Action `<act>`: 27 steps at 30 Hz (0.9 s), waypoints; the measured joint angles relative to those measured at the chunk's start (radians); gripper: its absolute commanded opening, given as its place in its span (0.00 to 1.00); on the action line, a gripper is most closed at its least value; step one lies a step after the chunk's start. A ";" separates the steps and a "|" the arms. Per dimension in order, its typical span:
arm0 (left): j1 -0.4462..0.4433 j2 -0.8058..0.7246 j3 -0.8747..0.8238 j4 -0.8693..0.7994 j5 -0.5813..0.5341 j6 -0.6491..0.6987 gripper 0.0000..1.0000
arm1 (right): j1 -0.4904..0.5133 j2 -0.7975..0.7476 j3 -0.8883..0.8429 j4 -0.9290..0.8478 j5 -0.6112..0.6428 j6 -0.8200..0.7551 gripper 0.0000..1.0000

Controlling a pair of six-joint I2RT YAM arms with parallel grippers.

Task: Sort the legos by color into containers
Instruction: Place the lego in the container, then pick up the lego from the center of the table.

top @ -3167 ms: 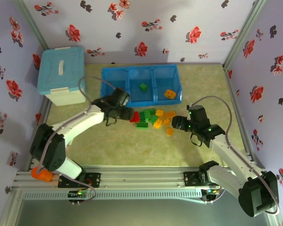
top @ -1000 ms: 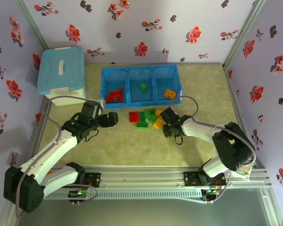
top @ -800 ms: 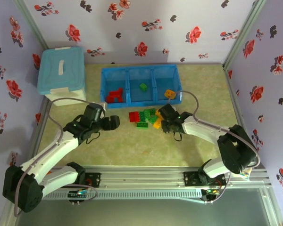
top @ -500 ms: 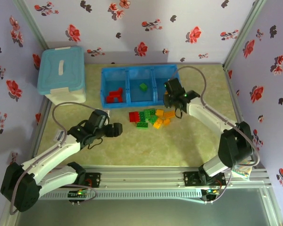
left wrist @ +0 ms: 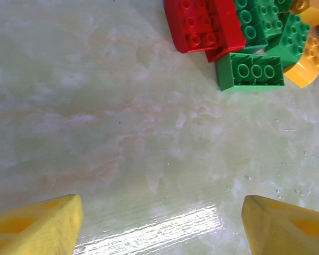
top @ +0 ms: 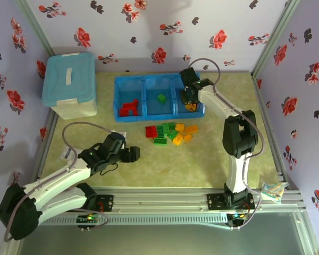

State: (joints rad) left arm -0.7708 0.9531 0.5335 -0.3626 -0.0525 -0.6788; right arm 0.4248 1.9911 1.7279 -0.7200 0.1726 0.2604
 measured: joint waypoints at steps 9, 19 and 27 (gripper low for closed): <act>-0.002 -0.004 0.000 0.005 -0.014 0.000 0.78 | -0.002 0.002 0.025 -0.014 -0.016 -0.006 0.73; -0.014 0.058 0.040 0.008 -0.018 0.005 0.78 | -0.002 -0.131 -0.111 0.025 -0.049 0.002 0.71; -0.045 0.272 0.155 0.042 -0.017 0.015 0.78 | 0.008 -0.422 -0.407 0.142 -0.097 0.042 0.69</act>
State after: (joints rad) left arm -0.8158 1.2251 0.6888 -0.3210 -0.0692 -0.6636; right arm 0.4328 1.5688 1.3205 -0.5777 0.0757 0.3023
